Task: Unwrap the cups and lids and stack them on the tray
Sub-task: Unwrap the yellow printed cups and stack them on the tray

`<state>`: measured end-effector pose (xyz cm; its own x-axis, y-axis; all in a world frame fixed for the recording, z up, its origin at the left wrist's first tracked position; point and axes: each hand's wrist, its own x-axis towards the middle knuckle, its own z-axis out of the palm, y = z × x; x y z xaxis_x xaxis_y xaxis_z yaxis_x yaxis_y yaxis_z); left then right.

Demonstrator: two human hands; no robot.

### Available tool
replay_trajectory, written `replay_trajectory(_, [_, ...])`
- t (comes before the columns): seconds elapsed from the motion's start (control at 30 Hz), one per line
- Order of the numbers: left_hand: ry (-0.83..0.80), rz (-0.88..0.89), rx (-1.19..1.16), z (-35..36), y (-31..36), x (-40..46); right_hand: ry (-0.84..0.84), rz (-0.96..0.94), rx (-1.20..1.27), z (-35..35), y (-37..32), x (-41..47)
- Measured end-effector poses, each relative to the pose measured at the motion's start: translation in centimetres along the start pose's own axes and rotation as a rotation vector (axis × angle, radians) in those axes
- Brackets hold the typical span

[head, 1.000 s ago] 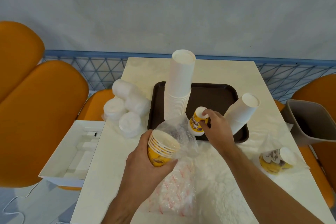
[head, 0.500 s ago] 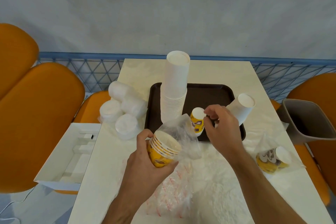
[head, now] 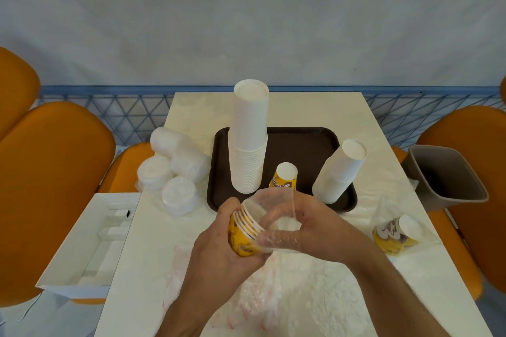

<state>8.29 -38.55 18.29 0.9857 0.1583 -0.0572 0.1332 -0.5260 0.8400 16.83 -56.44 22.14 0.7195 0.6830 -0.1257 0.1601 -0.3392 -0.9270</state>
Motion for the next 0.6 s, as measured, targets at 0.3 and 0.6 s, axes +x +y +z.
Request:
replay_trajectory(0.3, [-0.100, -0.036, 0.067, 0.8, 0.4, -0.5, -0.076, 0.112, -0.071, 0.0, -0.4, -0.4])
replay_trajectory(0.6, [-0.047, -0.069, 0.031, 0.2, 0.2, -0.8, 0.165, 0.022, 0.100, -1.4, 0.7, -1.2])
